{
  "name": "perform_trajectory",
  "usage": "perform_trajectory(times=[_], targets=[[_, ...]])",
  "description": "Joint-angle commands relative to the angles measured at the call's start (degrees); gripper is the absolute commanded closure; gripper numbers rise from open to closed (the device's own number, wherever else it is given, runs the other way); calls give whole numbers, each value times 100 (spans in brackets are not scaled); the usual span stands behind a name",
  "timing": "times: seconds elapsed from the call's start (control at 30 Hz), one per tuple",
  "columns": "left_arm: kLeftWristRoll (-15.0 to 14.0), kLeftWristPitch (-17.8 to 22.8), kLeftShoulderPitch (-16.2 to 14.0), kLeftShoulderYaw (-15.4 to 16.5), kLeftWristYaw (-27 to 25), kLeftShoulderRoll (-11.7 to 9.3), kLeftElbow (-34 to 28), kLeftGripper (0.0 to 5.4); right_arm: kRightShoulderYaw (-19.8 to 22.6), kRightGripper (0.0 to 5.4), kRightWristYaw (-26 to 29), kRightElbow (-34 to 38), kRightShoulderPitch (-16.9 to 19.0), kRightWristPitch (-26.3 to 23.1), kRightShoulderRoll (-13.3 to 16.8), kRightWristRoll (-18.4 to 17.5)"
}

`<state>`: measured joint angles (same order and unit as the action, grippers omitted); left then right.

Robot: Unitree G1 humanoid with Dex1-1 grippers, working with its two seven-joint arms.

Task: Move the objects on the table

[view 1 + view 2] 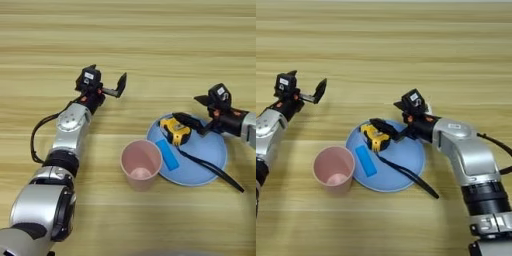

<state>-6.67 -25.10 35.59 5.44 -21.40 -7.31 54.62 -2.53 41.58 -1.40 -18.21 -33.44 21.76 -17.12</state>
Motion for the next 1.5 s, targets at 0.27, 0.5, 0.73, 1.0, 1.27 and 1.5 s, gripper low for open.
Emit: perform_trajectory(times=[0.27, 0.5, 0.73, 1.0, 1.27, 1.5], targets=[[46, 6, 83, -9, 20, 7, -17, 4, -274, 0, -226, -198, 128, -79, -113, 130], [46, 1, 84, -9, 24, 13, -12, 4, -452, 0, -278, -395, 124, 134, -132, 357], [43, -2, 87, -6, 26, 17, 0, 4, -532, 0, -282, -638, 77, 284, -205, 480], [34, 6, 70, -6, 18, 19, -38, 4, -603, 0, -278, -816, 72, 333, -295, 540], [26, 8, 47, -3, 0, 12, -61, 4, -675, 0, -318, -1069, 60, 539, -354, 697], [24, 6, 55, 1, -2, 11, -44, 0, -714, 50, -422, -1350, 16, 875, -373, 933]])
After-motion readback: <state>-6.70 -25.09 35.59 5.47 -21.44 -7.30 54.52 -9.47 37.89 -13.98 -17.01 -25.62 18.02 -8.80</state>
